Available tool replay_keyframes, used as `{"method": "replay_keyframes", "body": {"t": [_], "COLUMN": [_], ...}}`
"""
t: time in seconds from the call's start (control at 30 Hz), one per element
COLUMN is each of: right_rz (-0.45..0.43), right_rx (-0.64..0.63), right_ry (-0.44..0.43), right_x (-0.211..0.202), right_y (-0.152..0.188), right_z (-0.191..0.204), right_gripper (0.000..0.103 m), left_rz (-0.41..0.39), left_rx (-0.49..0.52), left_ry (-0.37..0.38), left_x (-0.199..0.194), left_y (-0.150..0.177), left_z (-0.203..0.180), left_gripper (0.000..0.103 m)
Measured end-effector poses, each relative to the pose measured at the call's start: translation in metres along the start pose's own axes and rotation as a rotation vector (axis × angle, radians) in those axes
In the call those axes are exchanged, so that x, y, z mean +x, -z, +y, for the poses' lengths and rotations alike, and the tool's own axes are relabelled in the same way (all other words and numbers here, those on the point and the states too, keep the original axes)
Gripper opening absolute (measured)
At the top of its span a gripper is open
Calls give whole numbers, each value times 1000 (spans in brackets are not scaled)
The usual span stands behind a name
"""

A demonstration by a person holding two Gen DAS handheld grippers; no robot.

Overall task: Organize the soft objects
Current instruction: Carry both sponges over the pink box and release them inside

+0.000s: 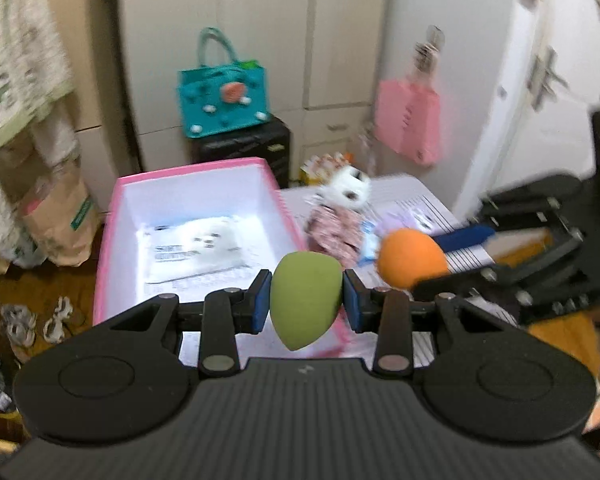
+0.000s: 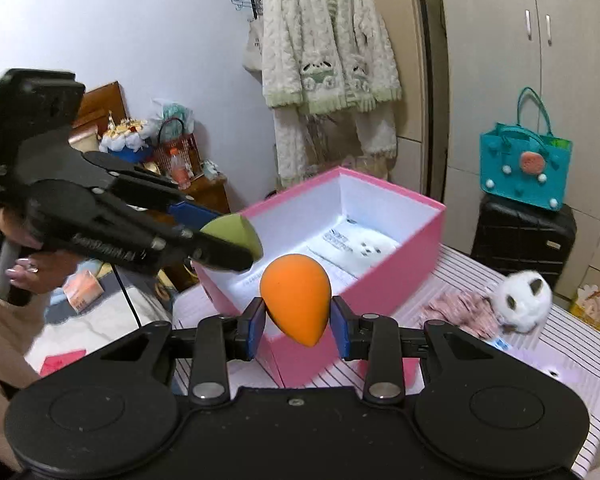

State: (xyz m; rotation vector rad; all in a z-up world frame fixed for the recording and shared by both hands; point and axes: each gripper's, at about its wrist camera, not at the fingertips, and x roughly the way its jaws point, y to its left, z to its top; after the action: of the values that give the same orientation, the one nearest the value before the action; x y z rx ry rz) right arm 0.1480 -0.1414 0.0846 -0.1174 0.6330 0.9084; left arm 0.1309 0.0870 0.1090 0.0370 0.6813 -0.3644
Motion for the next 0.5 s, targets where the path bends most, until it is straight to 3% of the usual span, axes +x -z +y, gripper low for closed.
{"method": "replay_keyframes", "body": {"t": [0.2, 0.33, 0.5], "right_rz": [43, 79, 124], "right_rx": [-48, -108, -182], "right_ry": [-16, 38, 46], "right_x": [39, 69, 110], "right_y": [-17, -34, -53], "right_z": [3, -1, -15], "right_gripper": [40, 40, 40], "left_rz": [36, 174, 286], "left_rx": [-44, 32, 40], "left_ry": [-60, -136, -136], "left_x": [21, 57, 96], "left_y": [-7, -12, -23], "left_z": [44, 61, 82], "left_gripper": [36, 36, 36]}}
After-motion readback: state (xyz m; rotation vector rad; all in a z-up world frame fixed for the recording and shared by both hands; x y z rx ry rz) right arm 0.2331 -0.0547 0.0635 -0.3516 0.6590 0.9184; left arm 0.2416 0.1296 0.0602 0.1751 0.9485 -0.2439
